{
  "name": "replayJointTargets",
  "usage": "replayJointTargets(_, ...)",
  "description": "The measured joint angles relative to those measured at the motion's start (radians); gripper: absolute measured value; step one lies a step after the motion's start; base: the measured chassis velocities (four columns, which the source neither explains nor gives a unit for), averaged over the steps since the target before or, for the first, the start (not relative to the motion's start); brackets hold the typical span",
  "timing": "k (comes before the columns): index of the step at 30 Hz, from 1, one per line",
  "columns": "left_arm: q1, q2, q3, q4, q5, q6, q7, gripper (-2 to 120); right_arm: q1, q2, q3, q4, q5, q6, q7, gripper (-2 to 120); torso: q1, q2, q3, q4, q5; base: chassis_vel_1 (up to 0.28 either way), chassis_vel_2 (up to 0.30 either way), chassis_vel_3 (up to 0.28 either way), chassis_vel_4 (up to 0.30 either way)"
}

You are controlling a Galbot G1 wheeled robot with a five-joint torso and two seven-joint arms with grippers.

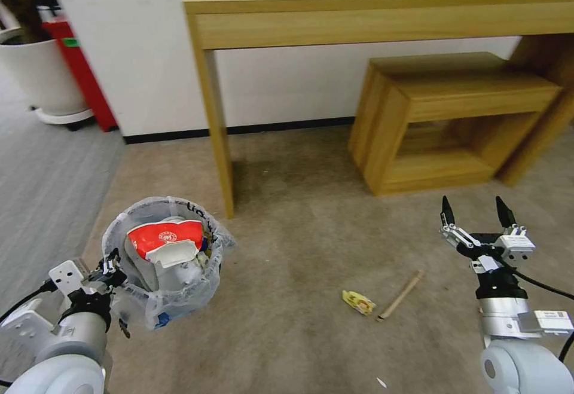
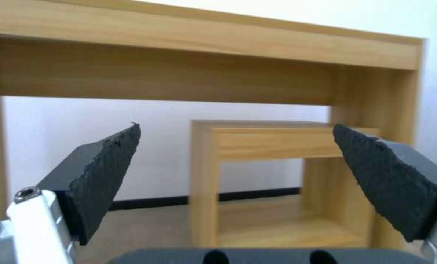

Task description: Pick up the trash bin and place the garbage on the floor into it.

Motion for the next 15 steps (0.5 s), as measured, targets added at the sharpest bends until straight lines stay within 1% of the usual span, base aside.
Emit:
replayJointTargets(10, -0.007, -0.003, 0.004, 0.001, 0.006, -0.004, 0.000, 3, 0.005, -0.003, -0.001, -0.004, 0.006, 0.001, 0.000, 100, 0.000, 0.000, 0.000, 0.0000, 0.0000, -0.124, -0.129, -0.122, -0.122)
replayJointTargets(15, -0.013, -0.002, 0.007, 0.010, 0.009, -0.014, 0.006, 3, 0.012, -0.002, -0.002, -0.011, 0.007, 0.001, 0.000, 100, 0.000, 0.000, 0.000, -0.0004, 0.0001, -0.084, -0.087, -0.093, -0.090)
